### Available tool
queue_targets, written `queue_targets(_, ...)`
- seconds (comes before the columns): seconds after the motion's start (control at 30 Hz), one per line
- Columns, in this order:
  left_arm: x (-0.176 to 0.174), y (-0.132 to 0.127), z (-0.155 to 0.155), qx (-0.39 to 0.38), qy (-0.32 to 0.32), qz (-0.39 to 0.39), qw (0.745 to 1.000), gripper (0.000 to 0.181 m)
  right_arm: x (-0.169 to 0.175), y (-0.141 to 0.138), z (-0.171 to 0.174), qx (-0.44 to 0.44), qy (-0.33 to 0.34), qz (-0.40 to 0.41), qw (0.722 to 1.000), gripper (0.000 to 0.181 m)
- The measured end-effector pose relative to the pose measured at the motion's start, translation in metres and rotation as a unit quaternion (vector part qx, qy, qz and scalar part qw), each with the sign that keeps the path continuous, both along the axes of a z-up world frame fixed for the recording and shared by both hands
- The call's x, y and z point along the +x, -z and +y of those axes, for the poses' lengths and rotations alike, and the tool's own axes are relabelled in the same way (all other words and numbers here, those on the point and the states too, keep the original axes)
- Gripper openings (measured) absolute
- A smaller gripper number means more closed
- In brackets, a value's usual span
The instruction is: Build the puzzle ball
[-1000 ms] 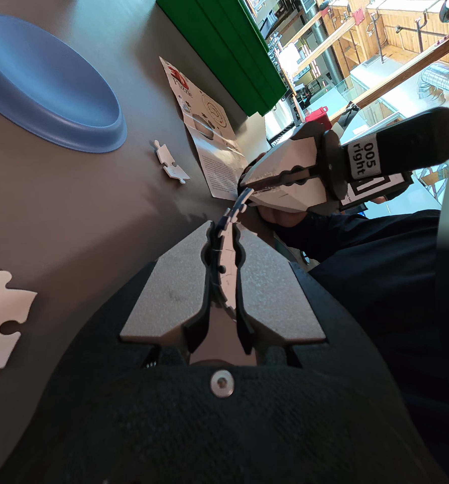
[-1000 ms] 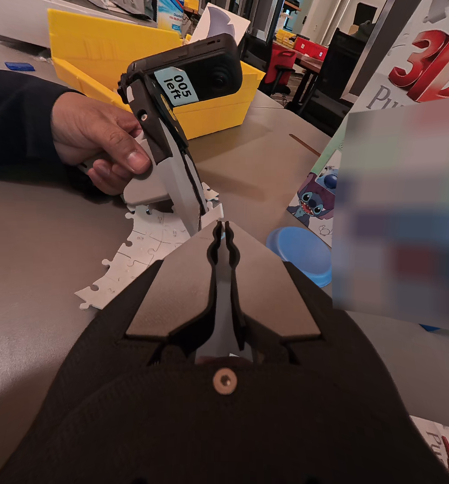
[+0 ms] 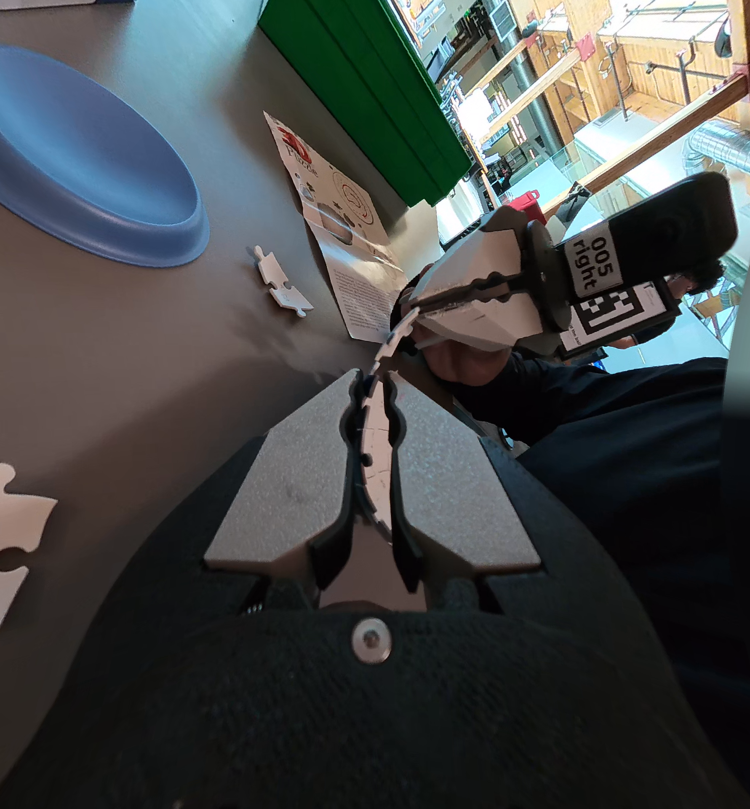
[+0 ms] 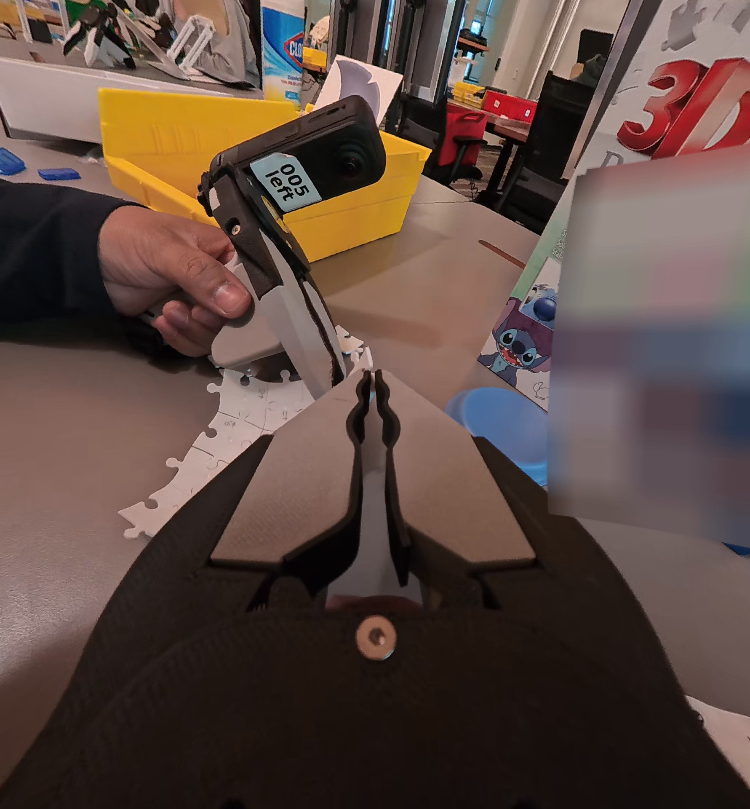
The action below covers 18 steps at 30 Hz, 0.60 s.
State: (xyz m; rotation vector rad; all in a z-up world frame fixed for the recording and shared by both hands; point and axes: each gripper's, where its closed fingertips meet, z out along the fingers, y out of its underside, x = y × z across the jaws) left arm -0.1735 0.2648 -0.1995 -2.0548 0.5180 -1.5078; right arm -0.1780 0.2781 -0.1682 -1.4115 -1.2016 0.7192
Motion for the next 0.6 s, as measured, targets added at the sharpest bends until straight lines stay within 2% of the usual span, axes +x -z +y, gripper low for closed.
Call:
queue_targets(0.17, -0.004, 0.000, -0.001, 0.000, 0.003, 0.001, 1.000, 0.007, 0.002, -0.002, 0.000, -0.019, -0.008, 0.015, 1.000, 0.000)
queue_targets(0.3, -0.005, 0.011, -0.008, -0.014, 0.022, 0.037, 0.999, 0.006, 0.003, -0.003, 0.002, -0.046, -0.015, 0.026, 0.998, 0.000)
queue_targets(0.6, -0.007, 0.028, -0.020, -0.020, 0.041, 0.103, 0.994, 0.021, 0.001, -0.003, -0.002, -0.052, -0.028, 0.026, 0.998, 0.000)
